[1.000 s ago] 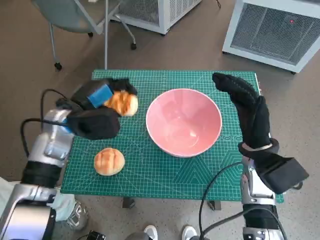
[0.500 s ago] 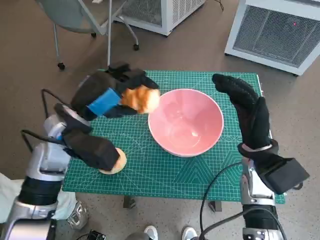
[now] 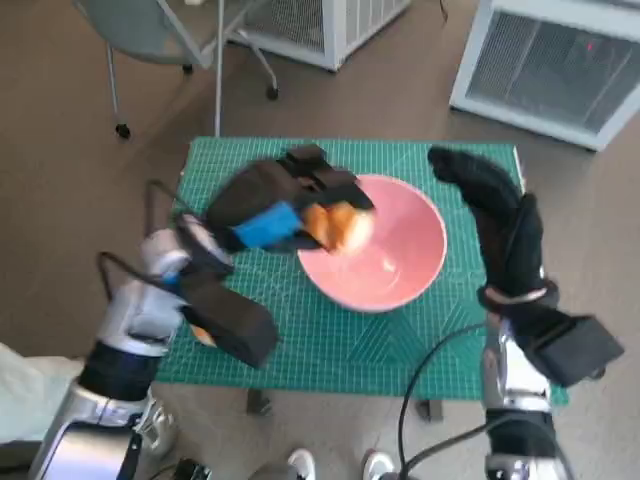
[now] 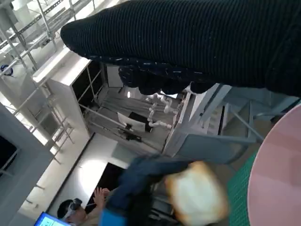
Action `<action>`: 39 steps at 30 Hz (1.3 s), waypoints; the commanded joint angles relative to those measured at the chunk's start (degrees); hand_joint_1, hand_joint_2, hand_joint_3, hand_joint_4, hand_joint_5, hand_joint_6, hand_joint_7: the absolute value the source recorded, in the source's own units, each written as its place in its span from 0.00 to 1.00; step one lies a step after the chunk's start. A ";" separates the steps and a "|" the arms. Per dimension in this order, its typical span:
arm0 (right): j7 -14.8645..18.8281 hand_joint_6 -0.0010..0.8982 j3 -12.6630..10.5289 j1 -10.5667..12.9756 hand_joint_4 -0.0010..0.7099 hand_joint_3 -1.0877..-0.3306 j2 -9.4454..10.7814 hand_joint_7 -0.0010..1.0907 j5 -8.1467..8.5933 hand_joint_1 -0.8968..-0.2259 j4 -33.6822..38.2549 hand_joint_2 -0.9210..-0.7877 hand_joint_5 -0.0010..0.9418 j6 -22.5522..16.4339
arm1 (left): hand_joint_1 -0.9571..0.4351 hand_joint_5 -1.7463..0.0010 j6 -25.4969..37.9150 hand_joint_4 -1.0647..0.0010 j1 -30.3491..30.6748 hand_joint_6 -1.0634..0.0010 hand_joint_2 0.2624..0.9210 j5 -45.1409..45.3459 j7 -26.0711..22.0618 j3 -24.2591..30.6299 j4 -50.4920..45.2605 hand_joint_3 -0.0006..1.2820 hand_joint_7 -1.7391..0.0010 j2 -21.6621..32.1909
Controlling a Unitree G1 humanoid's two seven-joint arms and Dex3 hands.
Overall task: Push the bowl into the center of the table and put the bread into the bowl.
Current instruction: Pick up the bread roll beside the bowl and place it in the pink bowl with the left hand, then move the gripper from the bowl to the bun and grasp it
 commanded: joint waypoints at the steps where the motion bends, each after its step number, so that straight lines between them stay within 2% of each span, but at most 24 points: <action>1: -0.01 0.00 -0.04 1.72 0.21 0.42 0.10 0.45 0.10 0.23 -0.32 0.00 0.00 0.89 | 0.69 0.39 -3.70 0.33 -2.85 0.40 1.00 2.61 2.05 -2.47 6.17 0.04 0.30 -1.10; 9: -0.68 0.00 -0.22 2.37 0.21 0.42 0.20 0.45 -0.38 0.24 -1.03 0.00 0.00 0.47 | 0.69 0.34 -5.97 0.34 -4.43 0.43 1.00 3.35 1.20 -4.75 13.00 0.06 0.32 -2.68; 11: -0.83 0.00 -0.27 2.47 0.22 0.42 0.20 0.45 -0.47 0.25 -1.18 0.00 0.00 0.48 | 0.69 0.31 -5.82 0.41 -4.22 0.47 1.00 2.23 0.23 -4.58 13.60 0.09 0.28 -2.98; 13: -0.95 0.00 -0.29 2.53 0.22 0.42 0.19 0.45 -0.53 0.25 -1.29 0.00 0.00 0.52 | 0.69 0.26 -5.40 0.51 -3.77 0.55 1.00 0.86 -1.16 -4.23 13.44 0.16 0.21 -3.18; 15: -1.01 0.00 -0.34 2.57 0.22 0.41 0.20 0.45 -0.51 0.25 -1.35 0.00 0.00 0.57 | 0.70 0.45 -4.60 0.57 -3.09 0.61 0.96 -0.55 -2.82 -3.80 12.62 0.15 0.39 -3.26; 16: -1.02 0.00 -0.36 2.58 0.22 0.41 0.20 0.45 -0.48 0.25 -1.37 0.00 0.01 0.59 | 0.70 0.70 -4.18 0.61 -2.81 0.63 0.94 -1.03 -3.49 -3.65 12.20 0.10 0.63 -3.26; 17: -1.06 0.00 -0.38 2.60 0.22 0.41 0.20 0.45 -0.49 0.25 -1.38 0.00 0.01 0.58 | 0.70 0.76 -3.63 0.62 -2.46 0.64 0.94 -1.64 -4.36 -3.45 11.54 0.08 0.69 -3.15; 18: -1.10 0.00 -0.40 2.54 0.22 0.41 0.20 0.45 -0.50 0.25 -1.30 0.00 0.01 0.57 | 0.69 0.85 -3.26 0.69 -2.27 0.67 0.93 -2.09 -4.99 -3.32 11.17 0.05 0.80 -3.06; 19: -1.15 0.00 -0.42 2.51 0.22 0.41 0.20 0.45 -0.50 0.25 -1.25 0.00 0.01 0.59 | 0.68 0.88 -2.81 0.71 -2.06 0.68 0.93 -2.56 -5.76 -3.13 10.58 0.05 0.83 -2.78; 21: -1.22 0.00 -0.44 2.43 0.22 0.41 0.20 0.45 -0.47 0.25 -1.18 0.00 0.01 0.66 | 0.66 0.95 -2.09 0.83 -1.77 0.74 0.90 -3.37 -7.02 -2.75 9.49 0.02 0.93 -2.20; 25: -1.40 0.00 -0.35 2.51 0.22 0.42 0.28 0.45 -0.54 0.25 -1.28 0.00 0.01 0.68 | 0.60 0.99 -0.67 0.93 -0.83 0.79 0.87 -5.35 -9.46 -1.47 6.35 0.00 0.98 -0.67; 34: -1.44 0.00 -0.28 2.54 0.22 0.41 0.30 0.45 -0.52 0.25 -1.33 0.00 0.00 0.69 | 0.55 1.00 0.99 0.97 0.19 0.81 0.85 -6.44 -11.35 -0.56 3.57 0.00 1.00 -0.09; 39: -1.54 0.00 -0.12 2.15 0.23 0.41 0.48 0.45 -0.99 0.26 -0.63 0.00 0.01 0.67 | 0.46 1.00 5.01 0.96 4.88 0.81 0.87 -11.54 -14.61 6.63 -8.02 0.00 1.00 5.92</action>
